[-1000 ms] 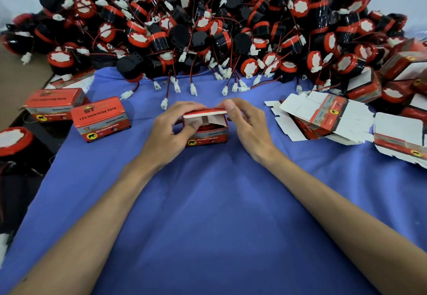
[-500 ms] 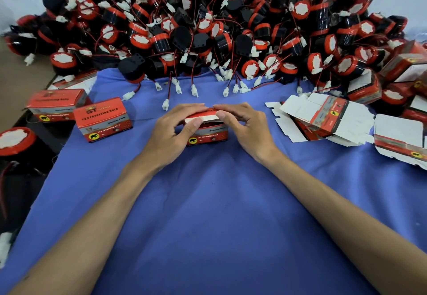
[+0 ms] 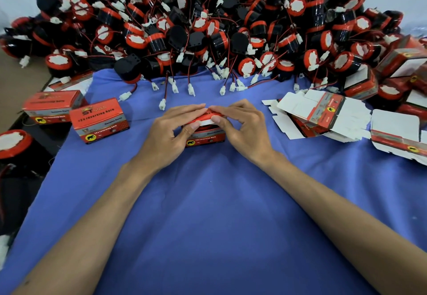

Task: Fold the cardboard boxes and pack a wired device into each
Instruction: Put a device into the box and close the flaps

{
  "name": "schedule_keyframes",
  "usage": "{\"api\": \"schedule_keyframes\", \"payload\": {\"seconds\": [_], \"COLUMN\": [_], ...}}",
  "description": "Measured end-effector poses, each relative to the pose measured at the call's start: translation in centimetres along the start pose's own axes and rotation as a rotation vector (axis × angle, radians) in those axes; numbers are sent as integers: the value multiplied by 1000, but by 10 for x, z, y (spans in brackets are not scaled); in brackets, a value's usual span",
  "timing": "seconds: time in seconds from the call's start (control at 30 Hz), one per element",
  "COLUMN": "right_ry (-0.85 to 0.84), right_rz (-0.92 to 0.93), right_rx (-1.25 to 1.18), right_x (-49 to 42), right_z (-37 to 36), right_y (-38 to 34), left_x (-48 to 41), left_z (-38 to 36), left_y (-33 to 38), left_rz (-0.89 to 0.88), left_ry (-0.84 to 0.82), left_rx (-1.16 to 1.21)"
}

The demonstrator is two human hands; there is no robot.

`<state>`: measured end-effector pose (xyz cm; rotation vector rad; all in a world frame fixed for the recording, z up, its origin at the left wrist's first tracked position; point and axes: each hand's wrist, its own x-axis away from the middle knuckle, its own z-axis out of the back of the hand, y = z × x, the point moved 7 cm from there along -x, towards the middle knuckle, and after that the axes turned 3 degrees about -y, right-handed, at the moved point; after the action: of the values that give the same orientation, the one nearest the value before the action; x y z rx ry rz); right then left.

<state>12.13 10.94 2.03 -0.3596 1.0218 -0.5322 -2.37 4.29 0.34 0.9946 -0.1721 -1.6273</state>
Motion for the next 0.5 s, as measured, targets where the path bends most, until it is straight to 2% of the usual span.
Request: {"api": "schedule_keyframes", "payload": {"seconds": [0.13, 0.23, 0.3, 0.37, 0.5], "right_ry": [104, 103, 69, -29, -215], "right_rz": [275, 370, 397, 426, 354], "right_rx": [388, 624, 617, 509, 297], "right_x": [5, 3, 1, 1, 3], "right_z": [5, 5, 6, 4, -2], "right_y": [-25, -32, -32, -27, -12], "left_x": [-1, -2, -2, -1, 1], "left_z": [1, 5, 6, 5, 5], "left_y": [1, 3, 4, 5, 6], "left_rz": [-36, -61, -70, -64, -66], "left_ry": [-27, -14, -5, -14, -40], "left_rx": [-45, -76, -83, -79, -91]}}
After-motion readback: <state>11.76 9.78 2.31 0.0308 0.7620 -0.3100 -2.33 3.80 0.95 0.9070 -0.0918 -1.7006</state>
